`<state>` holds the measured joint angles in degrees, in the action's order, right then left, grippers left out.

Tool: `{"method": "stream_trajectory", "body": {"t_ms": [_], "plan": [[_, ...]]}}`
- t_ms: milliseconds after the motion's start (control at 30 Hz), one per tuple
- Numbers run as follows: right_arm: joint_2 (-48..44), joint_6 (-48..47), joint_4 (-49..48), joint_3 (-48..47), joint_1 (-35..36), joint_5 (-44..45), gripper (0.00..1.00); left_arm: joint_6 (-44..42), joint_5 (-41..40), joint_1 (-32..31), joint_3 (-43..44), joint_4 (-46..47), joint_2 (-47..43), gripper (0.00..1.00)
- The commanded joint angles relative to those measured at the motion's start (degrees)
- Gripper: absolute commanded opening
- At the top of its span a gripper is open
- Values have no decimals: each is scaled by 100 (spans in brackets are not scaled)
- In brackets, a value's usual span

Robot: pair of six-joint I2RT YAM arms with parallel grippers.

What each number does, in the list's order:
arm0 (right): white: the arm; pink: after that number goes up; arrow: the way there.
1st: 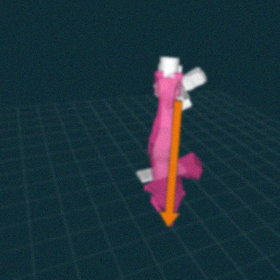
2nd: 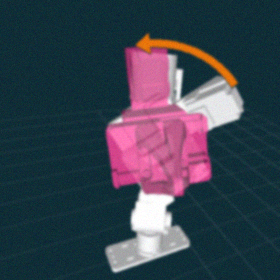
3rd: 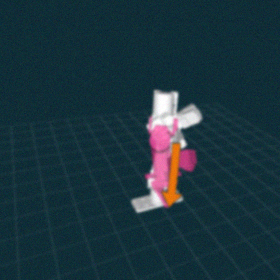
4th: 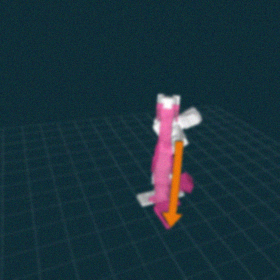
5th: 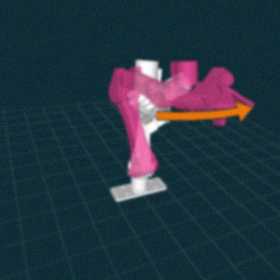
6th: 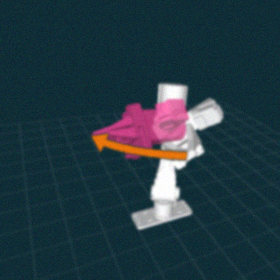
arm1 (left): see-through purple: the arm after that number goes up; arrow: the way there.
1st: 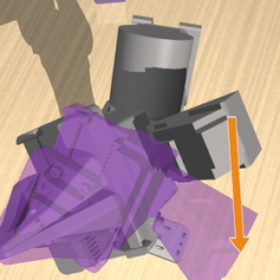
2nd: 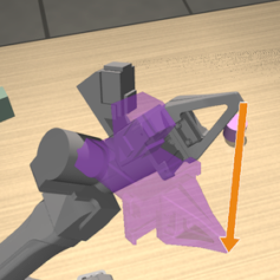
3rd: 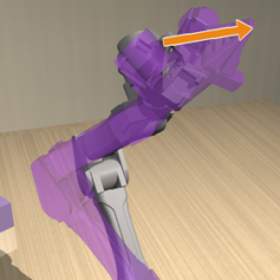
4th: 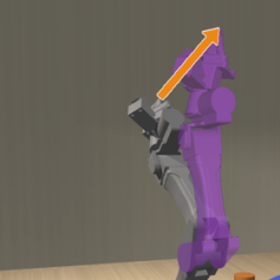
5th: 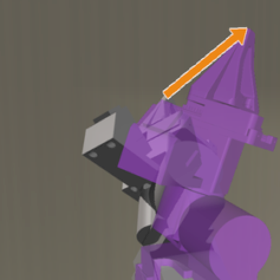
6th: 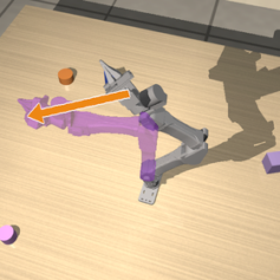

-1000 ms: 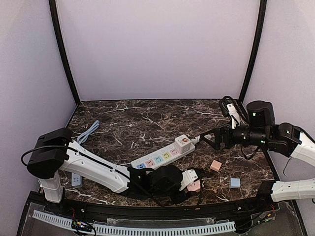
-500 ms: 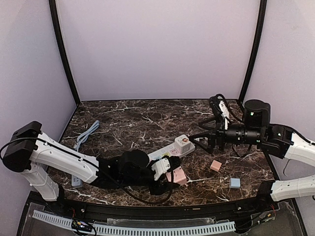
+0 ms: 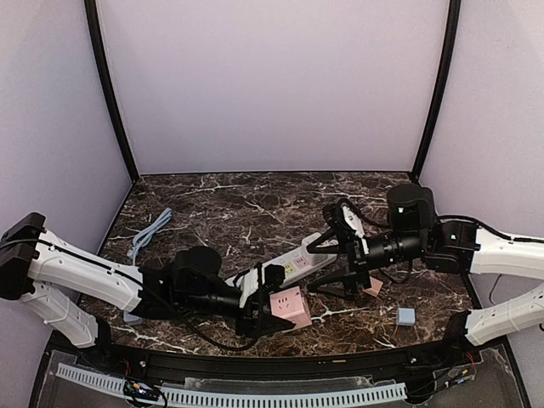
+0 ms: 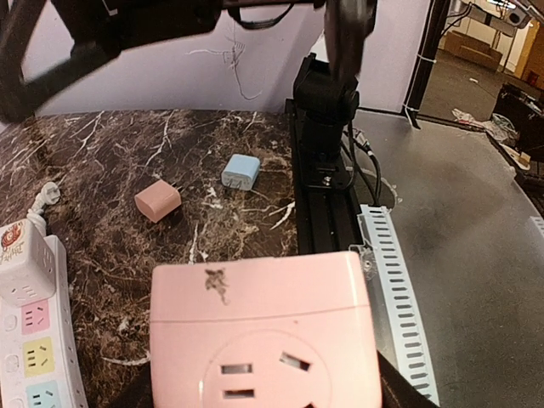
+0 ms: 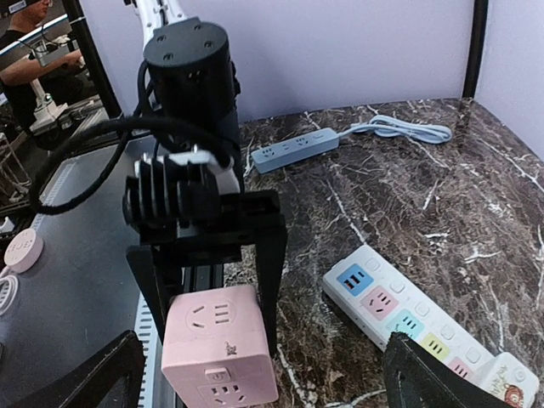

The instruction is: Insert the plug

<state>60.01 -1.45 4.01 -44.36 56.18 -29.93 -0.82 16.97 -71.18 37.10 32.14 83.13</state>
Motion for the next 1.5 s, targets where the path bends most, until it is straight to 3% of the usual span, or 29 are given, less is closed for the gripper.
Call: {"method": "stream_trajectory", "body": {"t_ms": [0,267,600,1467], "plan": [[255,-271,185,-240,306,-166,95,33,432,69,-212,371,-488,1],[670,-296,371,-432,814,344,87,204,528,197,-606,612,-834,1],[1240,-346,566,-851,1315,794,85,291,525,270,-792,651,-1127,1],[1638,-347,616,-1092,1666,963,67,604,601,461,-1034,1261,-1146,1]]}}
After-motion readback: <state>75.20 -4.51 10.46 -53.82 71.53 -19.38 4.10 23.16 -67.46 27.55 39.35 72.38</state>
